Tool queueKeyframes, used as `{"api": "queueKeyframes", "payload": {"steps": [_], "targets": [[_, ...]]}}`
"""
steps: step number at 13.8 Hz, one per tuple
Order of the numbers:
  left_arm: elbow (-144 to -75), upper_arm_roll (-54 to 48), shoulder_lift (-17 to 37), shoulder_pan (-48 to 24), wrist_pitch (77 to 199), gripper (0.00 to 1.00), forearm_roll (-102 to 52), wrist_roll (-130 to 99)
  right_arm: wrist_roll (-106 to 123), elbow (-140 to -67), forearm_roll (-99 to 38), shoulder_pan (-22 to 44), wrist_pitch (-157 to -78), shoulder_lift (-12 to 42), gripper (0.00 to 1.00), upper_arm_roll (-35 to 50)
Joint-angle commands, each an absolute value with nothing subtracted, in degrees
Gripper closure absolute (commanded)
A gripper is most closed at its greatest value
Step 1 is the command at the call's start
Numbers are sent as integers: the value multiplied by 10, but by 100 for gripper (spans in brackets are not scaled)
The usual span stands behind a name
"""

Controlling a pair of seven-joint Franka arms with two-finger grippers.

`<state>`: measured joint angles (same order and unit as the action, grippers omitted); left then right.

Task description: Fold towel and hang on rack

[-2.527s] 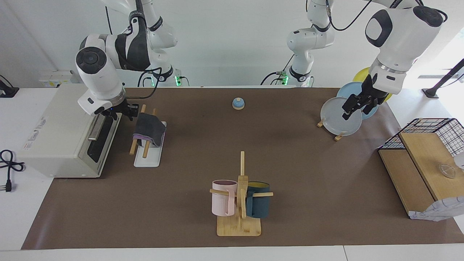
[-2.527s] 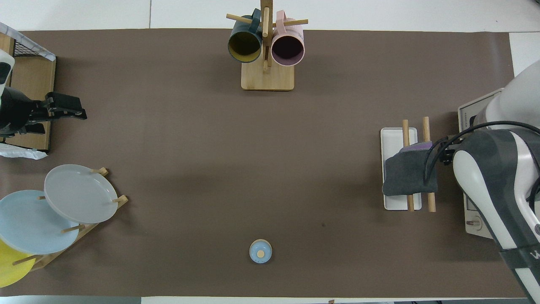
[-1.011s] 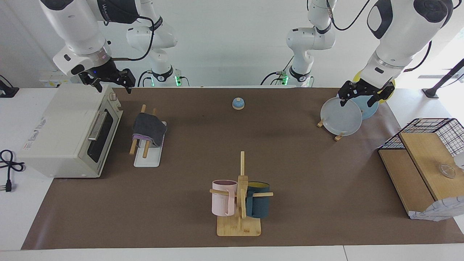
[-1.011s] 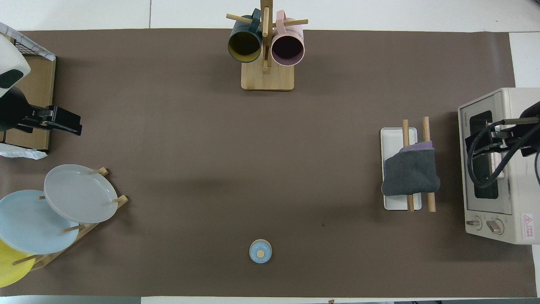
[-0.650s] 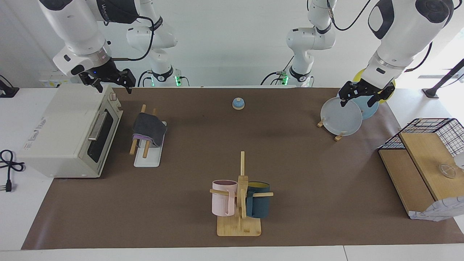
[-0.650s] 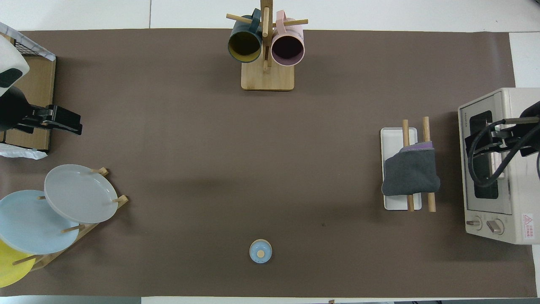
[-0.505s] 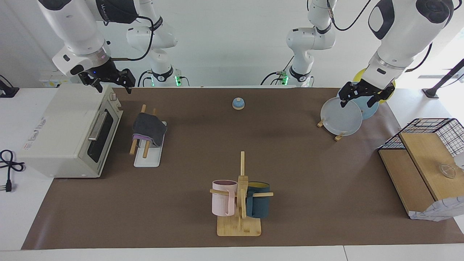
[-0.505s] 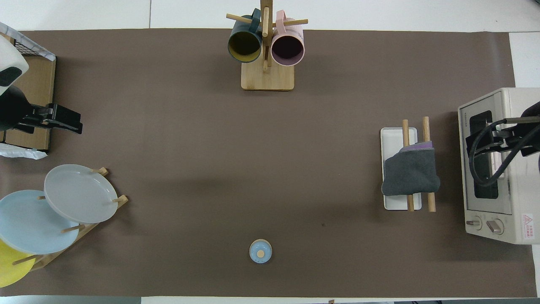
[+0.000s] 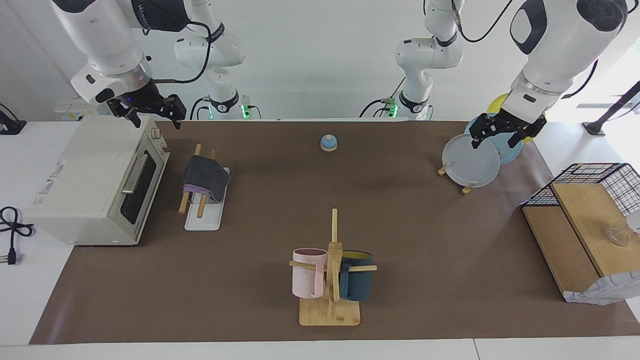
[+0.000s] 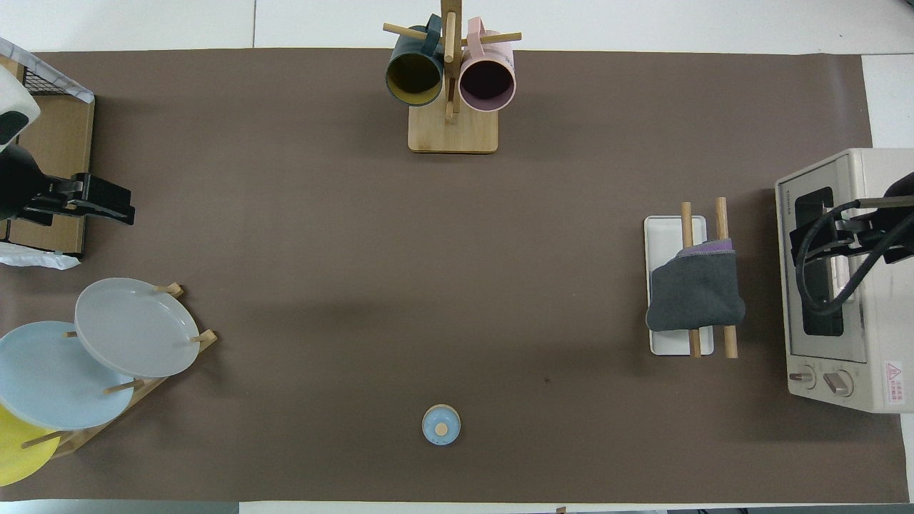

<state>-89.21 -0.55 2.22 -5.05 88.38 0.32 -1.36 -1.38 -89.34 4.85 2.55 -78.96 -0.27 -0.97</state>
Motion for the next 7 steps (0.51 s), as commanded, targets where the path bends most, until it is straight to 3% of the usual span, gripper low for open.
{"api": "queueKeyframes", "payload": {"steps": [1,7], "targets": [[-911,-11,8,-45,898,0,-4,-17,-4,-883,37,17,-792,4,0,-6],[-911,-10,7,-44,895,0,-4,-17,-5,-883,36,15,-792,4,0,-8]]}}
